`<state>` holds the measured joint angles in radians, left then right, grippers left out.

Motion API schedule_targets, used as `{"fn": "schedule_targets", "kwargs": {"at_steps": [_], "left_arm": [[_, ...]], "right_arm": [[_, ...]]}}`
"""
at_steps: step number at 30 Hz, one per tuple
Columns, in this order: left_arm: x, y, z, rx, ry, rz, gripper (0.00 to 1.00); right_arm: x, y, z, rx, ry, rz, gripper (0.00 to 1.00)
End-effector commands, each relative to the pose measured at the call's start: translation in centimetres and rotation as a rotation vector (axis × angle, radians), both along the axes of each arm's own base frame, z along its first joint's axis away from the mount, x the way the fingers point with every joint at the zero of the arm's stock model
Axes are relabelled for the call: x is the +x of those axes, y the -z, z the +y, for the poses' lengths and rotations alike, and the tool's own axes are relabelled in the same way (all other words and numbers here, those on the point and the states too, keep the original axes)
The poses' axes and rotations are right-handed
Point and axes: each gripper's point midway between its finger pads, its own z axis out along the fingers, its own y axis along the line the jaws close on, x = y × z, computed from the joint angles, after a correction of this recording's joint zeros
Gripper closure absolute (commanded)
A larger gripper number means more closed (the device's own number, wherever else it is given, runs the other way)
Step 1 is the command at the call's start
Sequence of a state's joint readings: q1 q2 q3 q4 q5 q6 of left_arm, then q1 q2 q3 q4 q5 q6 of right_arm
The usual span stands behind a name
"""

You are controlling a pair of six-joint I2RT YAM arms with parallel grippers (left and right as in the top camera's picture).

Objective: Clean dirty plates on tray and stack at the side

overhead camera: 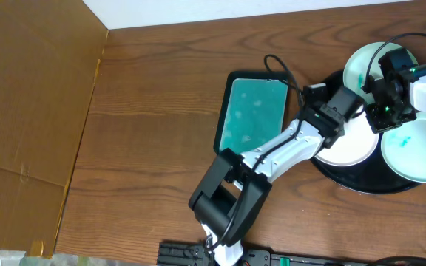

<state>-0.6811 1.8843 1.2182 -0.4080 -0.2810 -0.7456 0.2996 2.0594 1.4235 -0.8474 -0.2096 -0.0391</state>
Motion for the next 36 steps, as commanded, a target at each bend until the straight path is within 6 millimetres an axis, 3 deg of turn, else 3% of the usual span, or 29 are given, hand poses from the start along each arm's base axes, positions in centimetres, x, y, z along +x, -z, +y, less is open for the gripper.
{"fn": "schedule_targets", "kwargs": {"at_steps": [1, 5, 9, 13, 20, 23, 29, 32, 36], "left_arm": [[-1.2, 0.0, -3.6, -0.259, -0.027, 0.097, 0.93], [-1.4, 0.8, -5.1, -0.303, -0.009, 0.115, 0.93], [-1.8, 2.7, -4.6, -0.262, -0.012, 0.149, 0.93], [-1.7, 4.1, -0.6, -0.098, -0.092, 0.140, 0.93], [-1.2, 3.2, 5.8, 0.208, -0.133, 0.079, 0.93], [-0.9, 2.1, 6.7, 0.225, -0.156, 0.061, 0.93], [-0.6, -2.7, 4.5, 0.039, -0.129, 0.007, 0.93], [-0.7, -5.8, 4.0, -0.036, -0.118, -0.035, 0.93], [-1.5, -9.9, 5.1, -0.074, -0.129, -0.097, 0.93]], "right_arm": [[-0.6, 0.8, -0.8, -0.033, 0.000, 0.020, 0.98], [-0.6, 0.8, -0.8, -0.034, 0.000, 0.021, 0.98], [-0.7, 0.8, -0.8, -0.034, 0.000, 0.024, 0.98], [-0.6, 0.8, -0.8, -0.034, 0.000, 0.023, 0.98], [-0.6, 0.8, -0.8, -0.034, -0.001, 0.022, 0.98], [-0.6, 0.8, -0.8, -0.034, -0.001, 0.021, 0.98], [-0.4, 0.6, -0.7, -0.031, 0.000, 0.012, 0.99], [-0.2, -0.3, -0.5, -0.030, -0.006, 0.008, 0.99], [0.8, -2.6, 0.0, -0.036, -0.020, -0.057, 0.99]]}}
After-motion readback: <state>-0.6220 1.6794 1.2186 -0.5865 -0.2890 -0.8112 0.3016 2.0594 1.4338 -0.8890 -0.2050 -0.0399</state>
